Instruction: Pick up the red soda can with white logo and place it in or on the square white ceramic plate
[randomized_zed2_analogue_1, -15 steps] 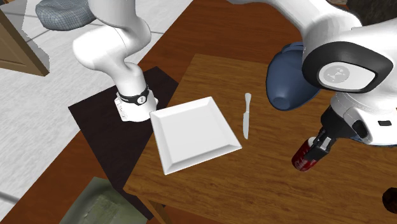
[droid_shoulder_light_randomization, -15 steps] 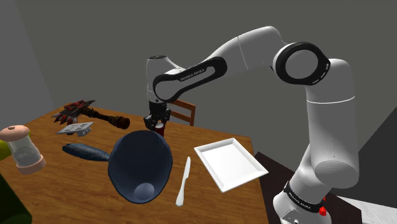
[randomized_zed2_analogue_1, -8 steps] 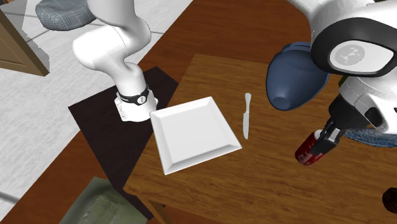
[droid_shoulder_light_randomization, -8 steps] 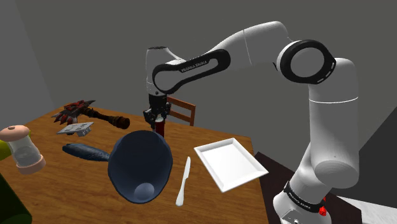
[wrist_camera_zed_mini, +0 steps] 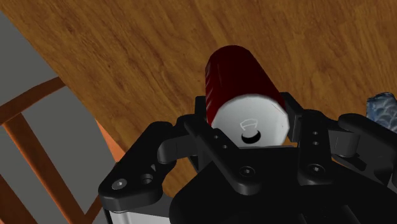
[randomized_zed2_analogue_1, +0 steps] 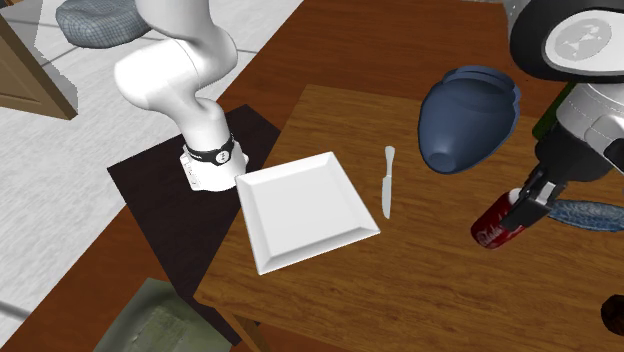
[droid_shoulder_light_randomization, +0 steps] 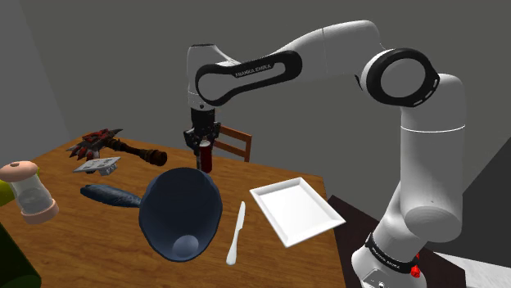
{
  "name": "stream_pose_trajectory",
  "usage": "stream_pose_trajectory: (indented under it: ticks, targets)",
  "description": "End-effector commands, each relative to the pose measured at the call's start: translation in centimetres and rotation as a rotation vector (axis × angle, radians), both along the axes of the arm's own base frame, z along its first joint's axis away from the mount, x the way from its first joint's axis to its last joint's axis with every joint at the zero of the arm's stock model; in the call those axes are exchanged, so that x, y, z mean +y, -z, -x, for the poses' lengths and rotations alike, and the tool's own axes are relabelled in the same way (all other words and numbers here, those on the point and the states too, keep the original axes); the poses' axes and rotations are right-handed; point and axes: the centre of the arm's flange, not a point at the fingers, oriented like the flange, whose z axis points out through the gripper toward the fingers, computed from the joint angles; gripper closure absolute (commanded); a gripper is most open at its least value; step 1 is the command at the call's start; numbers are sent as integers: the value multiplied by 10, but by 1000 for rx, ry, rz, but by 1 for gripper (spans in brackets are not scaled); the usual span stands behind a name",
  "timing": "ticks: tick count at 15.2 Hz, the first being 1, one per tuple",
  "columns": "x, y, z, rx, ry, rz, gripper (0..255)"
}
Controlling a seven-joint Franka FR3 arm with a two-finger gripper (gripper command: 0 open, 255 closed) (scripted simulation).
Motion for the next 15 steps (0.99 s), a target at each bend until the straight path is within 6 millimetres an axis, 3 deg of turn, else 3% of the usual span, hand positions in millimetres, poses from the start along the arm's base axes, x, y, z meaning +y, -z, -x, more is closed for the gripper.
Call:
stream_pose_trajectory:
  ticks: [1, 2, 15]
  targets:
    - [-1, -12, 0, 0, 0, 0, 255]
    - [-1, -13, 0, 0, 0, 0, 255]
    - [-81, -27, 151, 0, 0, 0, 255]
